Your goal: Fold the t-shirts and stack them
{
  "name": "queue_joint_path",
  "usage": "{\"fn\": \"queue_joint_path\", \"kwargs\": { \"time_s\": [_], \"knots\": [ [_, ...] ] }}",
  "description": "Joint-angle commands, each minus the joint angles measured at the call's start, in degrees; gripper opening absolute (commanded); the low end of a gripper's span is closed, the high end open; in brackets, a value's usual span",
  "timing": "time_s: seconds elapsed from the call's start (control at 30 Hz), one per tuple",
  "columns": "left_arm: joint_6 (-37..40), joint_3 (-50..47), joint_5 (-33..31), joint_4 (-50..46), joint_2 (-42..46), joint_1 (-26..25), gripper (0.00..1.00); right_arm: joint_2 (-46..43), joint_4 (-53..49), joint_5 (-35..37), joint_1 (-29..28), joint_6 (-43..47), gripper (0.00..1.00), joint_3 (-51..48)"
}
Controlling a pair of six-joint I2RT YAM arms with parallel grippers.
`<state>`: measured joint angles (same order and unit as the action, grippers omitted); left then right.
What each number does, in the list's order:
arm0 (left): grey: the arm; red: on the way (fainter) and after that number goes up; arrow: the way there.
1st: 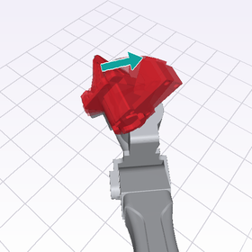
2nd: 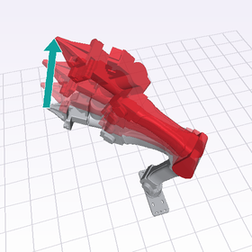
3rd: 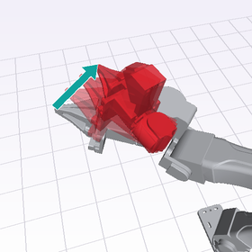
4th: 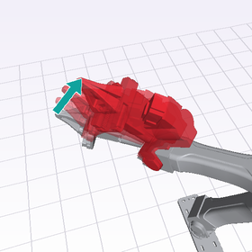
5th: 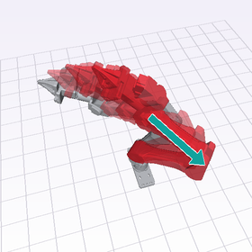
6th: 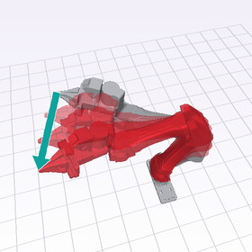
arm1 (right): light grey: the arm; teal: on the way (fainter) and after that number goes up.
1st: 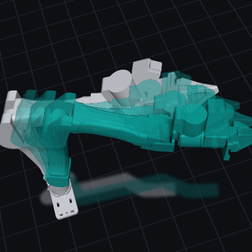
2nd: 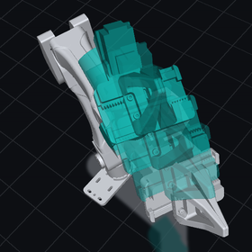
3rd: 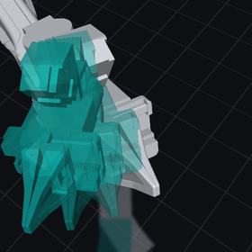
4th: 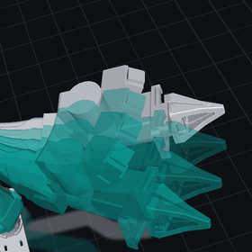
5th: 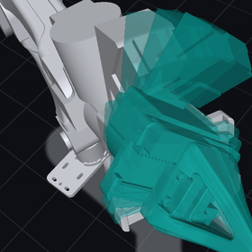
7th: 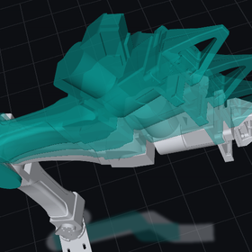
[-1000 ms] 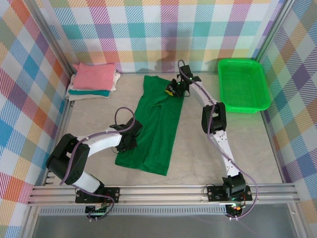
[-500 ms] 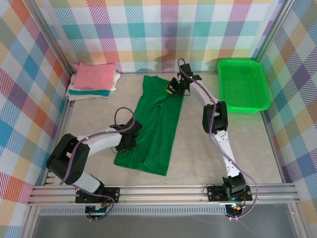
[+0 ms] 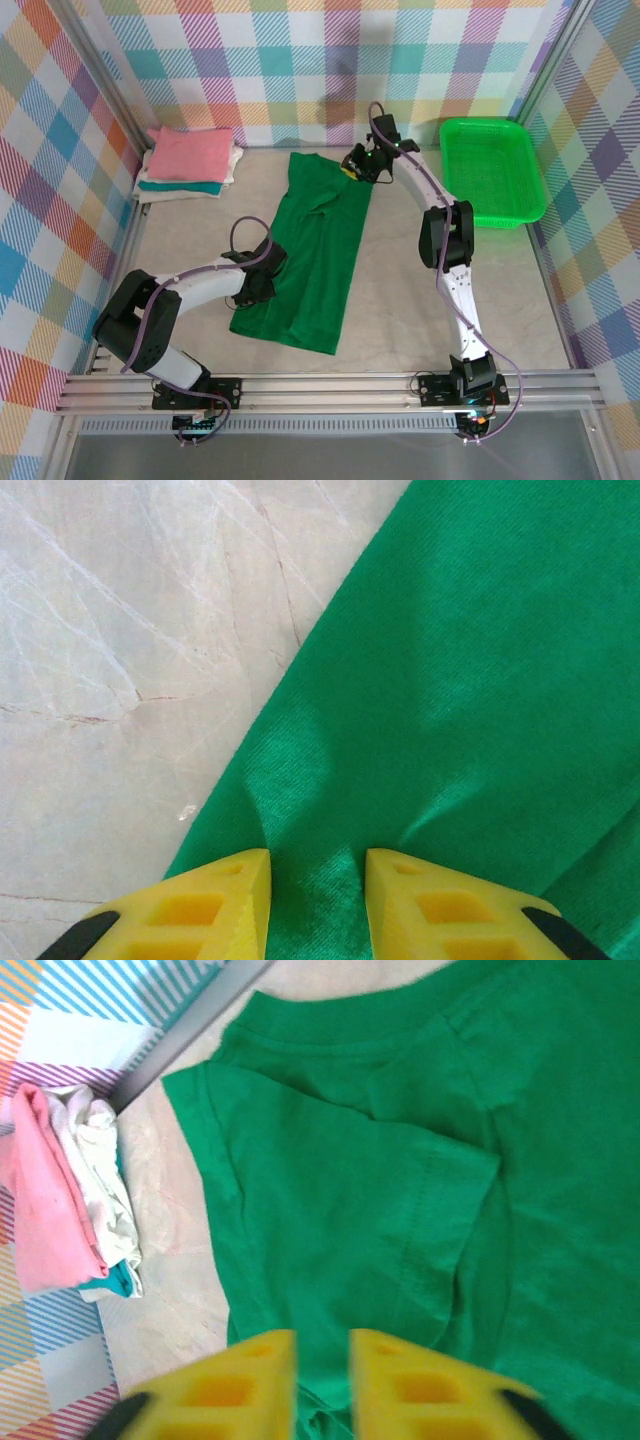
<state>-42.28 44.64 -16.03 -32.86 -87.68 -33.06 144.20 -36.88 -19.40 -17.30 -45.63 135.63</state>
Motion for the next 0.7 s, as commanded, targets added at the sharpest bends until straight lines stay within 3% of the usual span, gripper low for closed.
{"fn": "queue_joint_path", "kwargs": {
  "time_s": [0.0, 0.13, 0.23, 0.33, 0.57, 0.67],
  "knots": [
    [-0.4, -1.7, -0.7, -3.1, 0.0, 0.7, 0.31, 0.6, -1.9, -2.1, 0.3, 1.2, 0.31, -1.6],
    [0.4, -2.0, 1.3, -1.4, -0.1, 0.6, 0.27, -4.7, 0.8, -3.3, -0.6, 4.3, 0.31, -9.8],
    [1.5, -2.2, 2.8, 0.1, 0.6, 0.1, 0.27, -11.4, 2.2, 0.7, -1.9, 6.0, 0.31, -20.0],
    [3.1, -2.3, 4.2, 1.7, 3.3, -1.8, 0.27, -14.0, 3.8, 4.1, -2.5, 6.6, 0.22, -26.9],
    [1.7, -3.3, 6.8, 0.8, 14.8, -3.3, 0.28, -4.9, 0.4, 7.5, -2.6, 6.3, 0.17, -21.4],
    [1.7, -2.7, 5.0, -1.9, 20.8, -3.1, 0.3, -0.1, -1.3, 9.6, -1.1, 4.6, 0.16, -16.2]
  ]
}}
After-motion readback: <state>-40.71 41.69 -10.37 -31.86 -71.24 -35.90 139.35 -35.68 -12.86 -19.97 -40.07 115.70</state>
